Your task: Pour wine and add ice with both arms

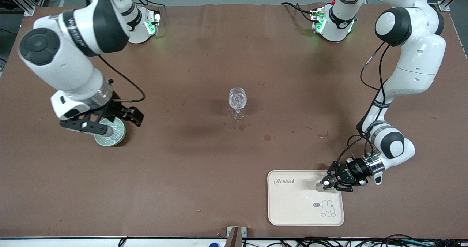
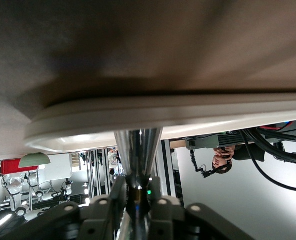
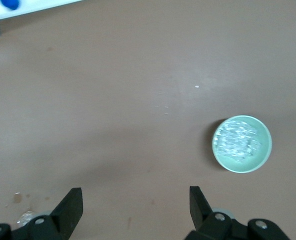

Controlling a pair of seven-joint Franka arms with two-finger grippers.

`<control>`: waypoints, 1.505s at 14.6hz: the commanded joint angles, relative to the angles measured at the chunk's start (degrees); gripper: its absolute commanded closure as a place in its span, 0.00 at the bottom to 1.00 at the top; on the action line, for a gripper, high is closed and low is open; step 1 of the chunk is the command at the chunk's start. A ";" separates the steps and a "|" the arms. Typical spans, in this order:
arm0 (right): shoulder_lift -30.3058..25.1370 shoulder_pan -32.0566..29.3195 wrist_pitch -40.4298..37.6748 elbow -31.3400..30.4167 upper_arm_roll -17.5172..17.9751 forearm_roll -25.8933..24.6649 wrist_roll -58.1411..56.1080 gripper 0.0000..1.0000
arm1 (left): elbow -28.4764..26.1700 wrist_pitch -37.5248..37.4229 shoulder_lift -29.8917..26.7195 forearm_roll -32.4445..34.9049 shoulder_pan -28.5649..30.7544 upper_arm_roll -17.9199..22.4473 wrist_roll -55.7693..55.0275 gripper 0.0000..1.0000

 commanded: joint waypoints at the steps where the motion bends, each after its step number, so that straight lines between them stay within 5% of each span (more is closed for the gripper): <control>1: -3.52 -4.77 0.72 -5.56 1.30 -1.02 -0.59 0.05 | 1.06 0.23 0.52 -0.91 -0.07 0.13 1.73 0.61; 5: -3.52 -11.53 0.63 -6.09 1.30 -1.02 -11.64 0.05 | 0.98 0.22 -0.09 0.05 0.19 0.13 1.55 0.27; 7: -3.60 -14.09 0.45 -6.09 1.30 -1.02 -16.57 0.05 | 0.98 0.14 -1.49 4.42 0.63 0.22 1.73 0.00; 16: -8.34 -16.56 -7.97 -5.83 1.74 -0.93 -23.88 0.05 | -5.08 -6.18 -15.02 40.01 7.92 0.13 0.32 0.00; 22: -11.43 -16.56 -10.27 -6.01 1.57 -0.93 -30.28 0.05 | -5.00 -17.08 -28.37 62.16 8.02 -0.30 0.50 0.00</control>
